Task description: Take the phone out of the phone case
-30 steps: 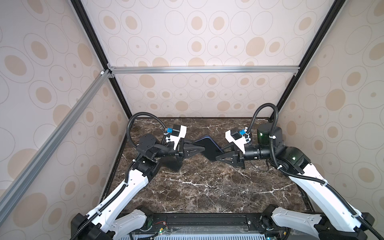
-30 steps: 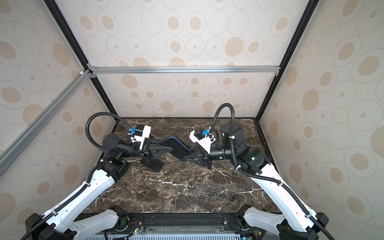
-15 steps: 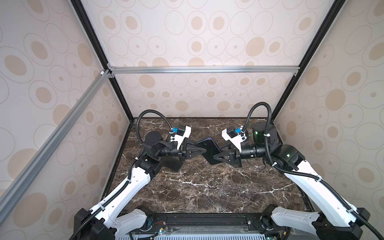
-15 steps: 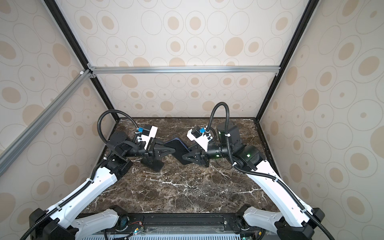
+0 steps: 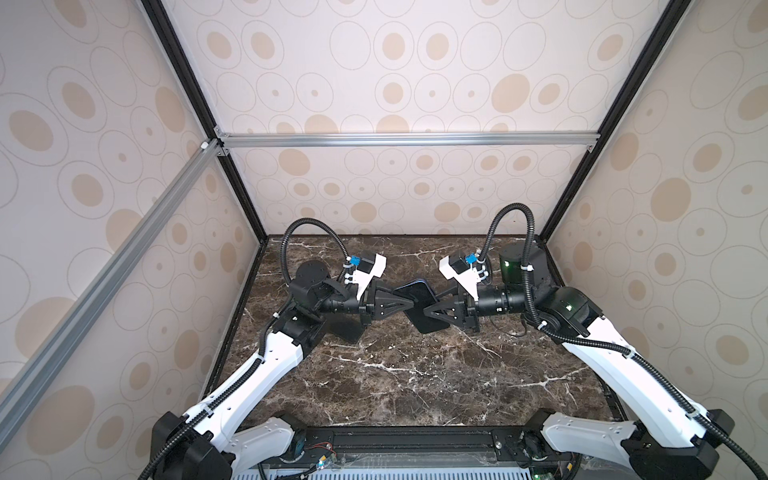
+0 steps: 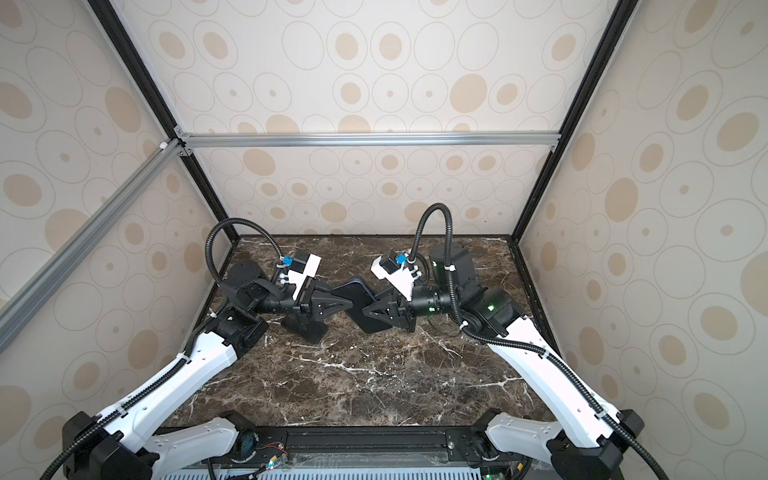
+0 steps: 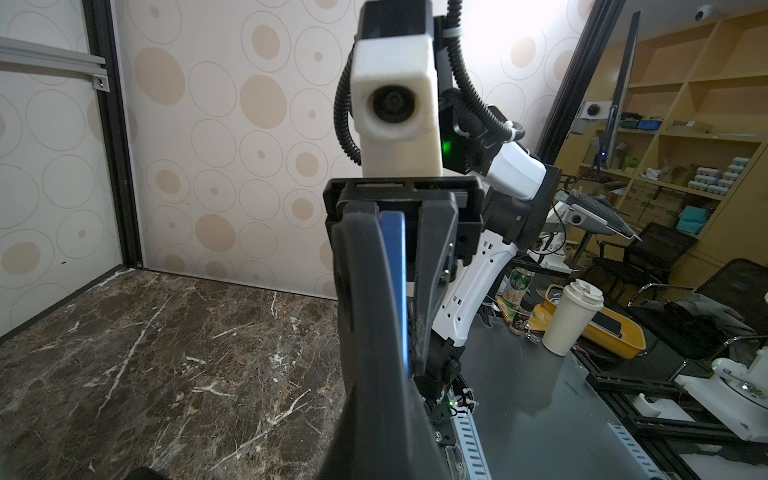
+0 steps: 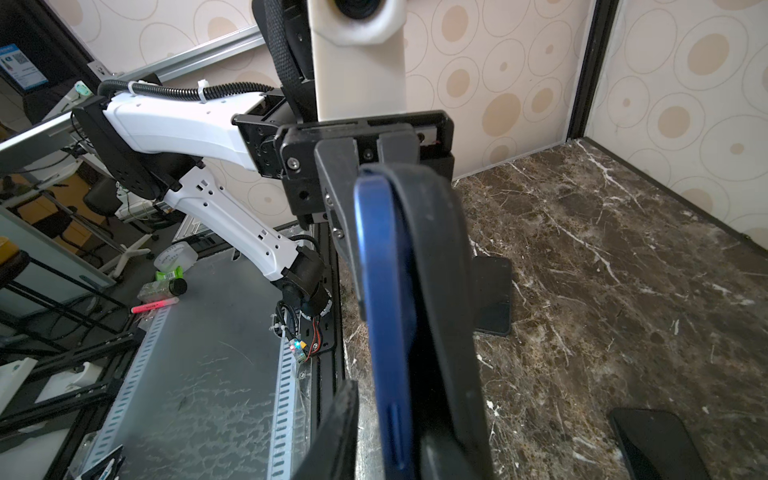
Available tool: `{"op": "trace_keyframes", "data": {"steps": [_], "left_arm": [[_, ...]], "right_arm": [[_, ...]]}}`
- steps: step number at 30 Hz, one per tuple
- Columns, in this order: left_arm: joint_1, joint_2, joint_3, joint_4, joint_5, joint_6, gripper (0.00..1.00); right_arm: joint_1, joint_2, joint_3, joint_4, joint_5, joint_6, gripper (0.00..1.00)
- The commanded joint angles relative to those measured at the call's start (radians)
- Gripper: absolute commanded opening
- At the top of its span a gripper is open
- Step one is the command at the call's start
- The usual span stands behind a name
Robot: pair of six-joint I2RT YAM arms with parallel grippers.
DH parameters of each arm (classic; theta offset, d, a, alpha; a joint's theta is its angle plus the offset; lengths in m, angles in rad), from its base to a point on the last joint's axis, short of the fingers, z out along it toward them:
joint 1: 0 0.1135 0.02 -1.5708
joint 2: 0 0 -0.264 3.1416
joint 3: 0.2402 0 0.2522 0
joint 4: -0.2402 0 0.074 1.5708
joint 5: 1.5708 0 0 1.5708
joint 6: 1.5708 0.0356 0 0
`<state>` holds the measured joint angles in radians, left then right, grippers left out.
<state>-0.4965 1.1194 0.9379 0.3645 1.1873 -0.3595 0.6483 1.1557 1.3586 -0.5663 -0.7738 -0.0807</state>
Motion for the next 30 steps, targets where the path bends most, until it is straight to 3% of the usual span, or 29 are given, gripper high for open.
{"op": "trace_keyframes", "data": {"steps": [1, 7, 13, 21, 30], "left_arm": [[0.001, 0.014, 0.041, -0.033, -0.035, 0.051, 0.0], [0.0, 0.032, 0.018, -0.033, -0.033, 0.024, 0.0], [-0.009, 0.036, -0.095, 0.109, -0.005, -0.11, 0.0], [-0.016, 0.064, -0.234, 0.161, -0.096, -0.133, 0.0], [-0.014, 0.218, -0.298, 0.258, -0.068, -0.117, 0.0]], "right_arm": [[0.008, -0.016, -0.015, 0.047, -0.044, 0.007, 0.21], [0.007, -0.041, -0.091, 0.056, -0.015, 0.037, 0.13], [0.006, -0.09, -0.208, 0.12, -0.004, 0.095, 0.0], [-0.006, -0.112, -0.414, 0.286, 0.014, 0.205, 0.0], [-0.081, -0.034, -0.554, 0.385, -0.009, 0.211, 0.0]]}}
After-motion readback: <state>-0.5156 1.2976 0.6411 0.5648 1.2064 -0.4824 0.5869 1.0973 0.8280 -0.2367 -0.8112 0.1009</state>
